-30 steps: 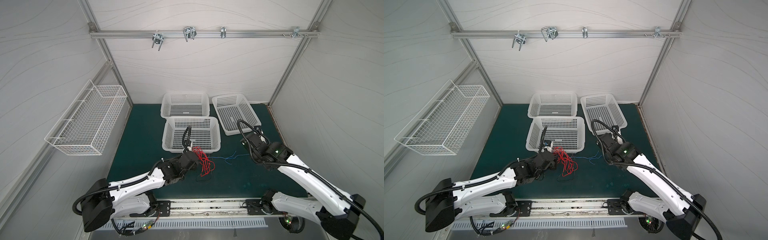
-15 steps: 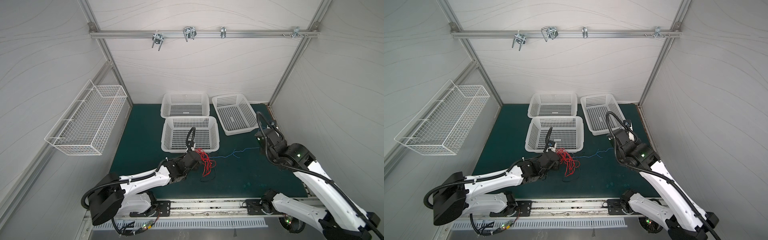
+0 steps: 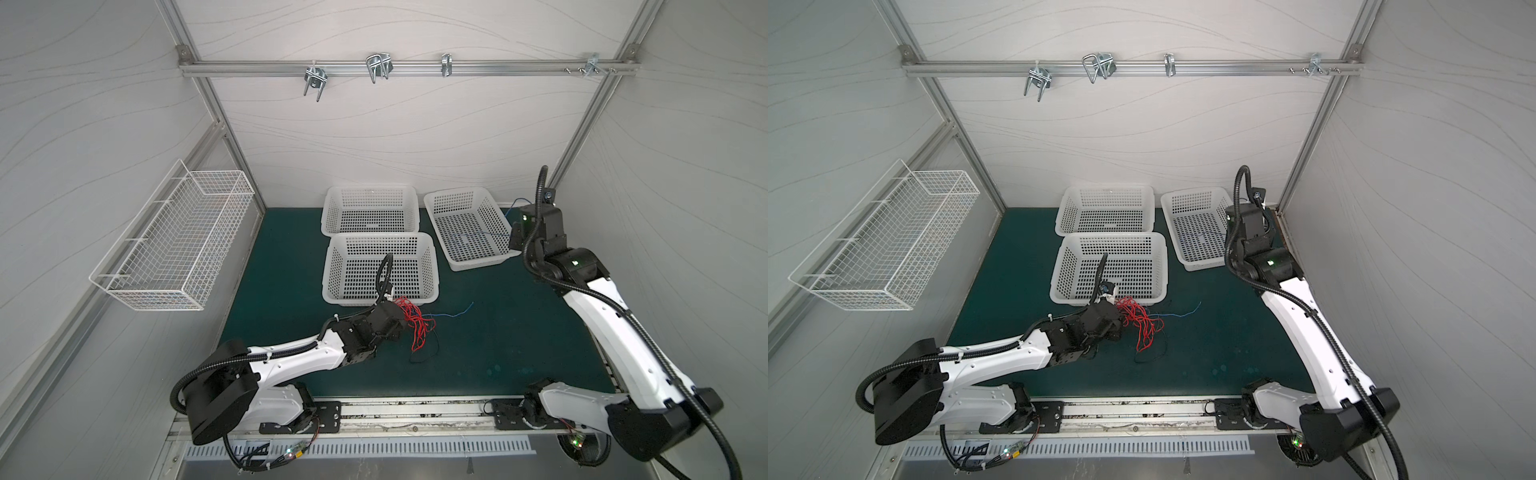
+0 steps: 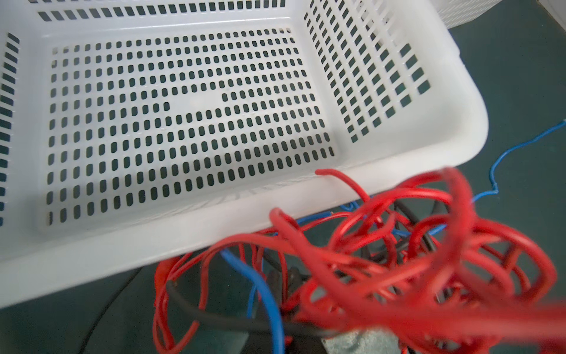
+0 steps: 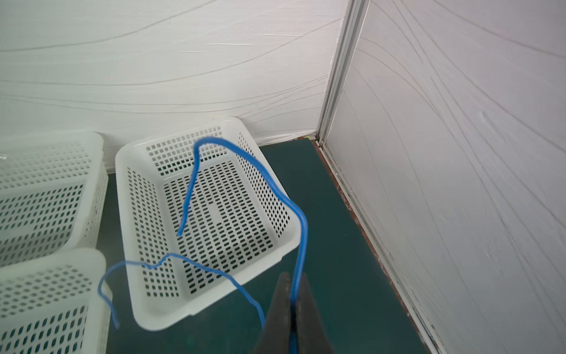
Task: Untangle the cables
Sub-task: 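Carry the blue wire with the right gripper toward the farthest basket, then open the right gripper to drop the blue wire into the basket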
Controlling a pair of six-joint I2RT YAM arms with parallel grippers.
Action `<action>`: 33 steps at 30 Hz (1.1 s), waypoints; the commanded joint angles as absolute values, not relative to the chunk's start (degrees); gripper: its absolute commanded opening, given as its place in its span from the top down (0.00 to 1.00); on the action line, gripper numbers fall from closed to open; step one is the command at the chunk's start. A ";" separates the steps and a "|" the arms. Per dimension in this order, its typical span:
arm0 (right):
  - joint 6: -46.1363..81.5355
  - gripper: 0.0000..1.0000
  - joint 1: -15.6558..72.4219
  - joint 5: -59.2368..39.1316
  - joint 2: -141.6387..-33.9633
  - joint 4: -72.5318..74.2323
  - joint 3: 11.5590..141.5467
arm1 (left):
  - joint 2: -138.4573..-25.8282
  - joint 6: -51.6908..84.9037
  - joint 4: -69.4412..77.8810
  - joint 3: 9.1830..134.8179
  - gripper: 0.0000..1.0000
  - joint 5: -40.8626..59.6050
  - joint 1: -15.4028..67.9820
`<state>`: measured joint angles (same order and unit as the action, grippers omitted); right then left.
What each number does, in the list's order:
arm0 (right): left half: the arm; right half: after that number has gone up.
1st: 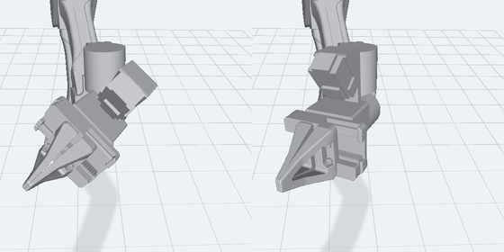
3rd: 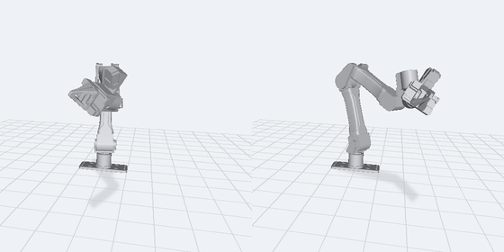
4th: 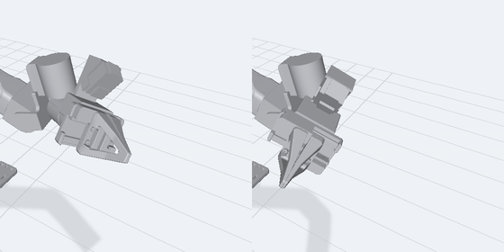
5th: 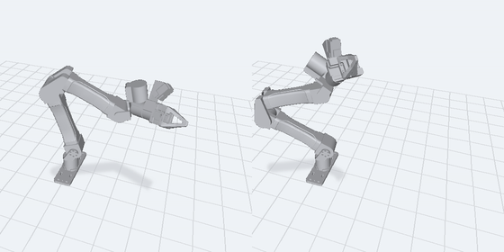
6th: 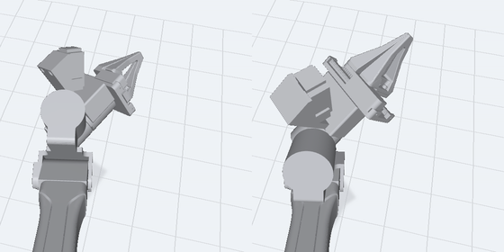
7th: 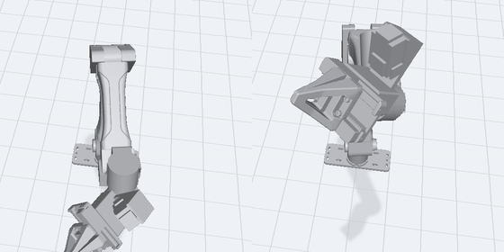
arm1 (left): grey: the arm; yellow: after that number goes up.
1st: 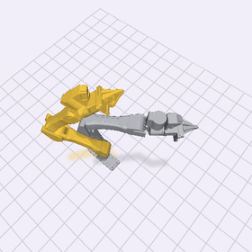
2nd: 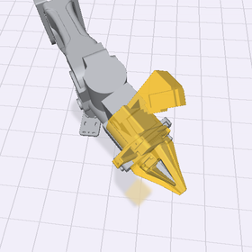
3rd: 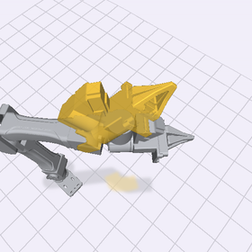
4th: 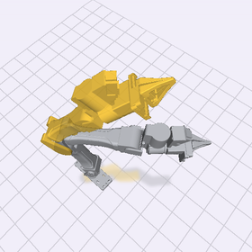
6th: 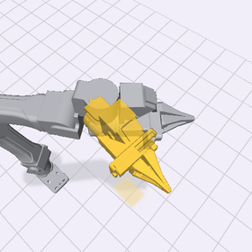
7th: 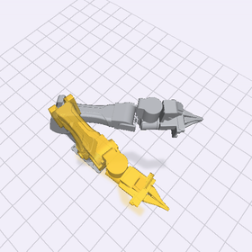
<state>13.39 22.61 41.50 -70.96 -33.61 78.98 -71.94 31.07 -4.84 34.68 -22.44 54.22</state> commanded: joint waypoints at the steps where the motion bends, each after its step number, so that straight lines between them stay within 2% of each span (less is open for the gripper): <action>1: 11.43 1.00 21.13 39.65 -75.38 -23.76 81.90 | -70.22 32.07 -1.89 34.63 1.00 -23.01 54.06; 9: 10.19 1.00 20.05 41.29 -91.10 -16.73 86.78 | -69.89 32.23 -0.96 33.81 1.00 -22.90 54.10; 16: 12.60 1.00 18.13 39.00 -105.36 -19.48 92.77 | -69.73 33.09 -1.66 33.90 1.00 -23.30 54.05; 28: 14.23 1.00 15.53 29.47 -114.74 -25.64 91.16 | -69.57 33.93 -1.77 33.72 1.00 -24.43 54.07; 31: 13.99 0.93 14.24 27.57 -115.37 -28.92 91.32 | -69.61 34.04 -1.40 33.49 1.00 -24.45 54.05; 33: 13.76 0.85 13.45 25.85 -115.03 -30.32 91.03 | -69.69 33.88 -1.23 33.41 1.00 -24.28 54.06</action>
<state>13.72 14.66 29.23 -114.50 -25.82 91.48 -70.74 32.97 -3.97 33.26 -23.33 54.15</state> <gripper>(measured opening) 0.134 0.050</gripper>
